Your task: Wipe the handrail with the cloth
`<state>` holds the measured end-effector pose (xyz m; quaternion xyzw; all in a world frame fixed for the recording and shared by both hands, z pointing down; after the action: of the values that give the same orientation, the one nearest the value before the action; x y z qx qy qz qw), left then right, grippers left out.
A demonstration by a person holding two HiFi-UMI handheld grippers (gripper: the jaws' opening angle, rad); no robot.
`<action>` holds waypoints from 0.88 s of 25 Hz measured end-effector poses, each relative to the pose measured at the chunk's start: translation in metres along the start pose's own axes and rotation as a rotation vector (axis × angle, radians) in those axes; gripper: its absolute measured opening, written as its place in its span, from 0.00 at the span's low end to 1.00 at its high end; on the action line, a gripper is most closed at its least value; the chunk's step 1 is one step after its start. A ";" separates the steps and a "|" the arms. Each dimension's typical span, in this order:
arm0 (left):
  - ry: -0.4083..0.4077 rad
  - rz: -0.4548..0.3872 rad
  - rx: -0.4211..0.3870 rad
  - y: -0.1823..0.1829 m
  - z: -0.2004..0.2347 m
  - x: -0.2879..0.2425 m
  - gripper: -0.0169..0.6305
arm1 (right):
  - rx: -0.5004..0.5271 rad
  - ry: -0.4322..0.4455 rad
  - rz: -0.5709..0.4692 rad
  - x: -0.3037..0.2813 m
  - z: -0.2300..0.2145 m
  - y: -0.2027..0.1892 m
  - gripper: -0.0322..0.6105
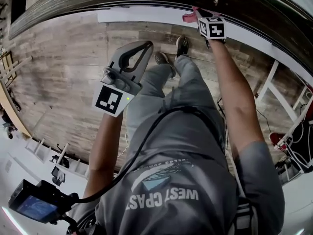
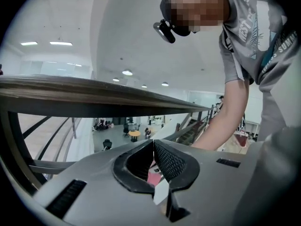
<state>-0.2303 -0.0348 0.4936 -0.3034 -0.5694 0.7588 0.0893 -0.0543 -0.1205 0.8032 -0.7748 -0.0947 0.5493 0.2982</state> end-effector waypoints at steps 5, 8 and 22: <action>0.006 0.011 0.027 -0.009 0.009 0.008 0.04 | -0.154 0.011 -0.014 0.006 -0.024 -0.012 0.10; -0.004 0.023 0.037 -0.025 0.013 0.011 0.04 | -0.223 -0.056 -0.016 0.012 -0.045 -0.031 0.10; -0.022 0.051 0.046 -0.042 0.148 0.107 0.04 | -0.157 0.014 0.000 -0.106 0.128 0.077 0.10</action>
<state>-0.4076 -0.0892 0.5192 -0.3072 -0.5446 0.7772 0.0706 -0.2248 -0.1869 0.8153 -0.7996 -0.1356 0.5348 0.2373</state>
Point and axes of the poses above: the fingertips, and each gripper's own axes: x backward along the fingers, z to its left, y out of its top, the point moved 1 cm from there along x, backward along the fingers, and after that the axes turned 2 degrees about x, right-handed, at the moved point
